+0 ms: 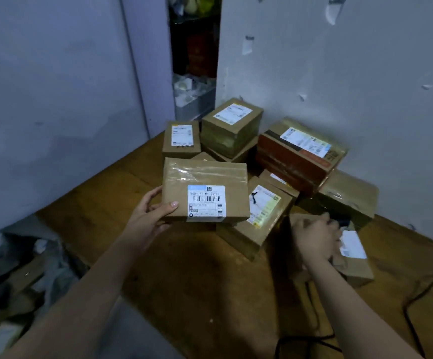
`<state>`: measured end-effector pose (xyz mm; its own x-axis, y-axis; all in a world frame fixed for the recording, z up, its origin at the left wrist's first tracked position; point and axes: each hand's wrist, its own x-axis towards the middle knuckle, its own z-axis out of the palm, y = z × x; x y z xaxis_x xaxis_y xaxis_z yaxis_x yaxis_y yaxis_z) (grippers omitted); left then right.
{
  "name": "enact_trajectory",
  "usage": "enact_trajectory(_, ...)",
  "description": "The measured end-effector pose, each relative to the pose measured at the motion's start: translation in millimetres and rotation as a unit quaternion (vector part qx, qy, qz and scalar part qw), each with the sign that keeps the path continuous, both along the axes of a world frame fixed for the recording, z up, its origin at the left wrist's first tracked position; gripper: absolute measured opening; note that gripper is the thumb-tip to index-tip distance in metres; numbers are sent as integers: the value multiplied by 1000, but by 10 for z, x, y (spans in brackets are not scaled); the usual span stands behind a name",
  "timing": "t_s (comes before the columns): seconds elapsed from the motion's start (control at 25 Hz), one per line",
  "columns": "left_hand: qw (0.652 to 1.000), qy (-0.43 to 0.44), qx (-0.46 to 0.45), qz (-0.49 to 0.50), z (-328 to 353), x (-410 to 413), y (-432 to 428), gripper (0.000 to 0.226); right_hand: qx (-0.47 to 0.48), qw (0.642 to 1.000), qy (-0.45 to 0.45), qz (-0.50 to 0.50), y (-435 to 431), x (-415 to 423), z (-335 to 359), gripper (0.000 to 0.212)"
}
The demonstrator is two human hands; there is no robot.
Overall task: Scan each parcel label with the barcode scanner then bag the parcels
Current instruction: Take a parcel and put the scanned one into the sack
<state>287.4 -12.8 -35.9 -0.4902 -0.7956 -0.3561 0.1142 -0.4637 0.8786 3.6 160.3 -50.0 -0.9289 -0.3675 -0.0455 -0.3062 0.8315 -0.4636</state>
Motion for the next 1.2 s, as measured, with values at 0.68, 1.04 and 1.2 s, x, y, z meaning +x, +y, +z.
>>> enact_trajectory(0.68, 958, -58, 150, 238, -820, 4264, -568, 18, -181, 771, -584, 178, -2116, 4851, -449, 33)
enact_trajectory(1.04, 918, -109, 175, 339, -1271, 5699, -968, 87, -13, 724, -637, 264, -3204, 6147, -1144, 101)
enact_trajectory(1.2, 888, -178, 206, 370, -1241, 6008, -1141, 69, 136, 745, -507, 412, -3353, 6212, -904, 88)
